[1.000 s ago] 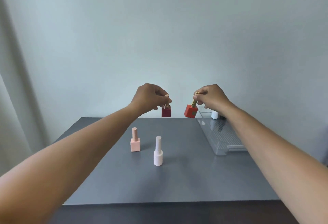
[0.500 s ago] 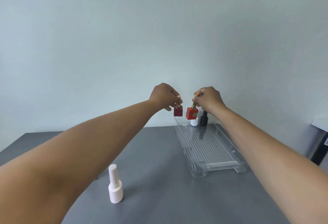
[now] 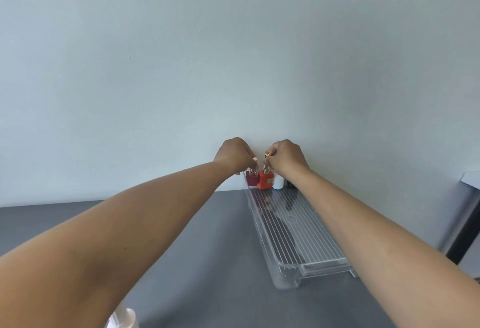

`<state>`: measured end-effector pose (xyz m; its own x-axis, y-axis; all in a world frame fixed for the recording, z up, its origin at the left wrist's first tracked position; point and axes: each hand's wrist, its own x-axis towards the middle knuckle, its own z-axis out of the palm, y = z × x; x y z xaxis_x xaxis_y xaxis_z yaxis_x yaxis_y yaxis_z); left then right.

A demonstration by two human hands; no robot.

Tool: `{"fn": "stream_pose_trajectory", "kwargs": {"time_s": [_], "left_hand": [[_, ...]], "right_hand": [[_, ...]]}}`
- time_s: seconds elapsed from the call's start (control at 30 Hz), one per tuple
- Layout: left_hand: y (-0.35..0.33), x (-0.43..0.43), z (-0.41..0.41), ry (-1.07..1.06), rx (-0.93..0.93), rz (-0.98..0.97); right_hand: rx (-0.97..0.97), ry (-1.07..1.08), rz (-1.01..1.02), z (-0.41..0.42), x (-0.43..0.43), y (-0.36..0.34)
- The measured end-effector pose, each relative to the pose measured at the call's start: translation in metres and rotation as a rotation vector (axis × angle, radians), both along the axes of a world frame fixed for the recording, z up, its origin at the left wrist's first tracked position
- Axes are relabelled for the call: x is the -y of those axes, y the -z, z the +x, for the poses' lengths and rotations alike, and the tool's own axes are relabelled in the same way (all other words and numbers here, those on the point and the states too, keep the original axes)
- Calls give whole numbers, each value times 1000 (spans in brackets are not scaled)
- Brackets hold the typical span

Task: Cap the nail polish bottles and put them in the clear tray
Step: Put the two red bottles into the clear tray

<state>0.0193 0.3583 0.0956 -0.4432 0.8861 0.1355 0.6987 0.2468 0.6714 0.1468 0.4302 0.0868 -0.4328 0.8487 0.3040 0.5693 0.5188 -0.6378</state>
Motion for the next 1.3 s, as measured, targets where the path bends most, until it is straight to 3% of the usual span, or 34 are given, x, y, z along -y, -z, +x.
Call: {"fn": "stream_pose_trajectory", "kwargs": {"time_s": [0.57, 0.77, 1.07, 1.3], "left_hand": [[1, 3, -2, -3, -38, -49], [-14, 27, -6, -3, -3, 28], [-49, 131, -7, 19, 81, 192], [-55, 246, -11, -3, 79, 261]], "right_hand": [[-1, 2, 16, 0, -4, 4], [-73, 22, 24, 16, 14, -12], [-224, -90, 31, 41, 89, -26], [-364, -233, -146, 46, 183, -25]]}}
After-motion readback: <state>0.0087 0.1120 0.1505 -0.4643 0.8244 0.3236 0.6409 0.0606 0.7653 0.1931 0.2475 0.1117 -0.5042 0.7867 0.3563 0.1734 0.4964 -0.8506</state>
